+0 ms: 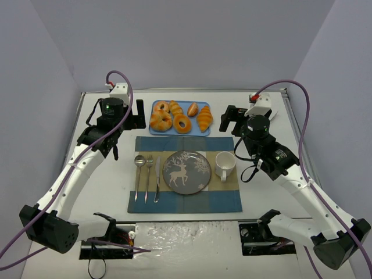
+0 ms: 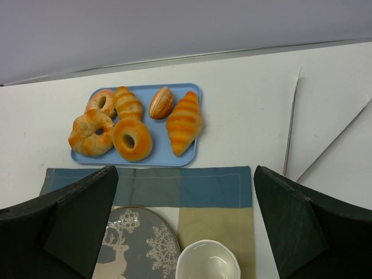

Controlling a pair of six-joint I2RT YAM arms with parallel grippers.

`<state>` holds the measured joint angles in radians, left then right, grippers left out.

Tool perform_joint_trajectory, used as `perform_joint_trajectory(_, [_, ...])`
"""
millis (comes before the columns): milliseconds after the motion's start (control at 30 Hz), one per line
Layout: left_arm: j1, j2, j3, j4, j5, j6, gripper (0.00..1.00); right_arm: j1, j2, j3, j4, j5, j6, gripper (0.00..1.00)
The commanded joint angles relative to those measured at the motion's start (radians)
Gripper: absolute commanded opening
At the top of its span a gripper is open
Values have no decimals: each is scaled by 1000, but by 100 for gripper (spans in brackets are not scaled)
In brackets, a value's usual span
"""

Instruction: Place the bread

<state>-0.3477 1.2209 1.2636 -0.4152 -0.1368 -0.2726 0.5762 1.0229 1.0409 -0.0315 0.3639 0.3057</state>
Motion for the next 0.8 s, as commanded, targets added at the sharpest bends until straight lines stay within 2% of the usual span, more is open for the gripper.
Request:
perform_joint_trajectory(0, [-5, -34, 36, 41, -14, 15, 96, 1, -9, 14, 54, 58, -5, 100])
perform_joint_trajectory(100, [-4, -31, 36, 42, -12, 13, 96, -4, 23, 35, 50, 107, -11, 100])
perform_joint_trajectory(233, [-5, -22, 36, 42, -12, 12, 96, -86, 132, 106, 10, 134, -7, 100])
perform_joint_trajectory(433, [-5, -16, 30, 48, -11, 10, 97, -352, 363, 202, -44, -15, 65, 100])
perform_joint_trajectory(767, [-5, -3, 31, 44, -15, 15, 96, -493, 609, 291, -48, -39, 105, 100])
